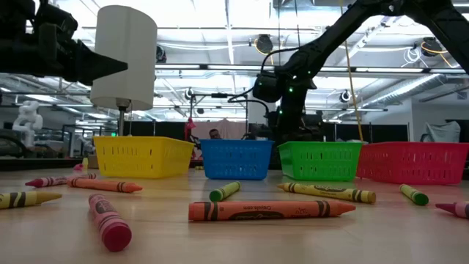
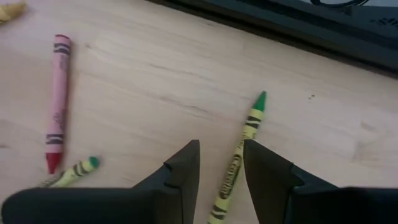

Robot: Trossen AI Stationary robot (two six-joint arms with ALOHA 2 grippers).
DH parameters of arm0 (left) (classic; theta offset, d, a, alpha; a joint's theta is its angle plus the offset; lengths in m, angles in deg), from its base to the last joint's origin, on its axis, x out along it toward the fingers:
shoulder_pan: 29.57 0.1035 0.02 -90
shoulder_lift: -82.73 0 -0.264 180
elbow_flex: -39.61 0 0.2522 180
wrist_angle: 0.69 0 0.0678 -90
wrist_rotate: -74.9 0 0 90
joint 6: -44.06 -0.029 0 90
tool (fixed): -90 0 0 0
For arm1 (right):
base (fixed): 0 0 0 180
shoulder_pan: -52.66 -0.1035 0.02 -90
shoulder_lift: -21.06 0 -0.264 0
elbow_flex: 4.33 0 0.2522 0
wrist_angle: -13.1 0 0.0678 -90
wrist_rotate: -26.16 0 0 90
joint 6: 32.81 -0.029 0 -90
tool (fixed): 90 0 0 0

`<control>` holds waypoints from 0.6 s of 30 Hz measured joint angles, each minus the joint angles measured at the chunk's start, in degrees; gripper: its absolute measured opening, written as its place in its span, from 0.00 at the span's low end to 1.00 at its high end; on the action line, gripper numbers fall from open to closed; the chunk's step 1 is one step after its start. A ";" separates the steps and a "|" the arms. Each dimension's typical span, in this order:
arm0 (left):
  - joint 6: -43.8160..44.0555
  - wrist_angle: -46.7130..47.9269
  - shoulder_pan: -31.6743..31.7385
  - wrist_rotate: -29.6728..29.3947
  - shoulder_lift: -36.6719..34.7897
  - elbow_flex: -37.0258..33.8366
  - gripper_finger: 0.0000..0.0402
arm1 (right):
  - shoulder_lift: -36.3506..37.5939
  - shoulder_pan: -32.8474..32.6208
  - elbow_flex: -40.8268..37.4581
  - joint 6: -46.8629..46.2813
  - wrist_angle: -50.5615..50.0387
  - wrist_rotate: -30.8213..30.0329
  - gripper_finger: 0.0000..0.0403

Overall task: Sort crayons
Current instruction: Put the green crayon into the yellow bin

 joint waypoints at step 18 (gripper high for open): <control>0.04 0.77 0.00 1.91 0.17 0.06 0.00 | -0.98 -3.32 0.37 -0.09 -0.52 -2.90 0.28</control>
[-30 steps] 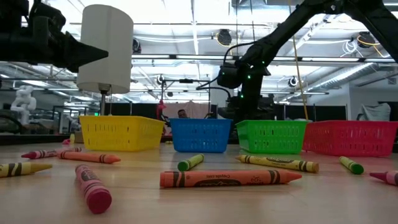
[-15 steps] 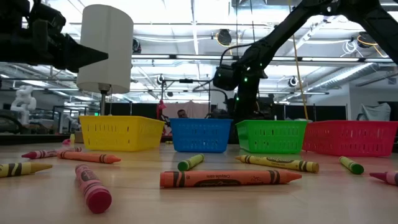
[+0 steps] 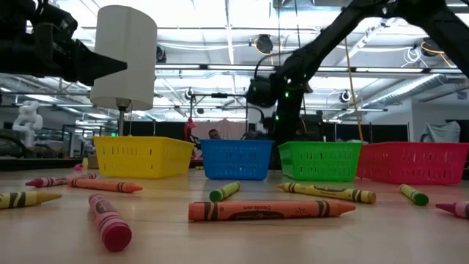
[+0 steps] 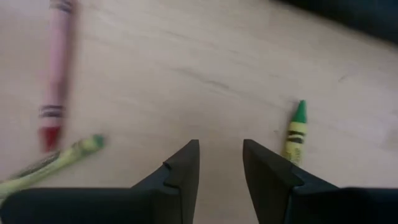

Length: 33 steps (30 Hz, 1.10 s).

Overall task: Sort crayons
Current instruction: Put the green crayon into the yellow bin

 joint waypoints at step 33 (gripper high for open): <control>-0.04 0.18 0.00 0.03 0.04 0.03 0.00 | 2.59 1.01 -9.66 -5.52 0.33 -2.08 0.04</control>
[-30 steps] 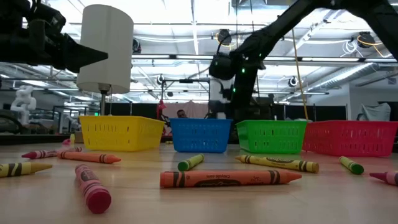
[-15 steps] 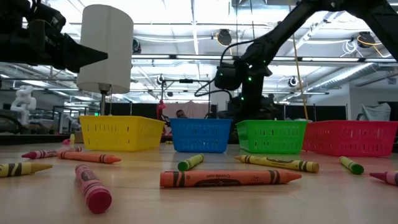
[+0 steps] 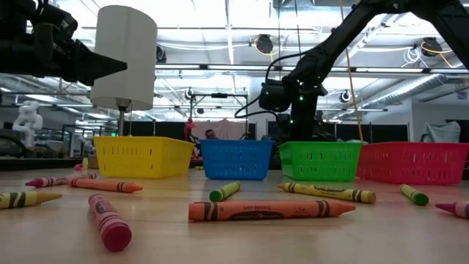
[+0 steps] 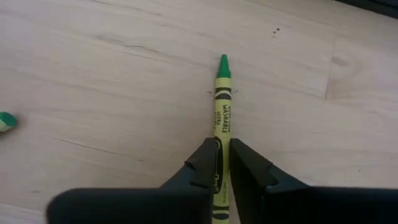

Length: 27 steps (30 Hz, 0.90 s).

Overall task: Sort crayons
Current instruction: Put the green crayon into the yellow bin

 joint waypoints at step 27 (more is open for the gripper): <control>-4.70 0.04 0.00 -1.60 0.00 0.00 0.00 | 16.36 -6.47 0.28 17.62 3.23 1.04 0.01</control>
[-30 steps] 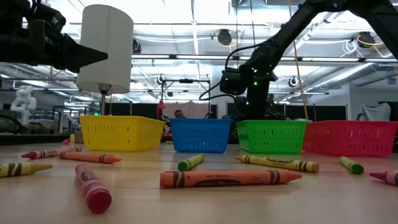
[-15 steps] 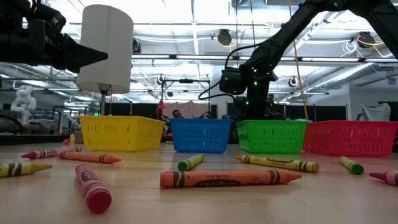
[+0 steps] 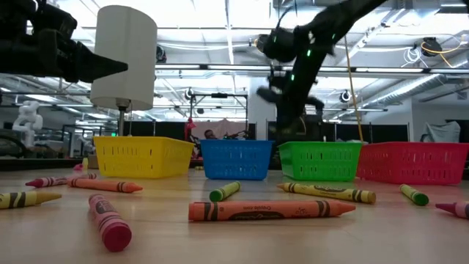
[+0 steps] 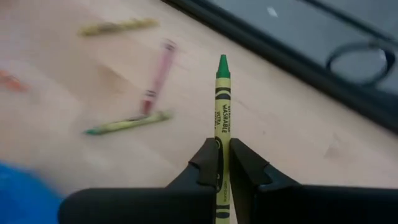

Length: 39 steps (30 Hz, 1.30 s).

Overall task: Sort crayons
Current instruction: Put the green crayon into the yellow bin

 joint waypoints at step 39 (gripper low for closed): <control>3.23 -2.78 0.00 -0.23 0.00 0.00 0.00 | 9.03 -21.30 -27.82 28.05 77.99 11.12 0.01</control>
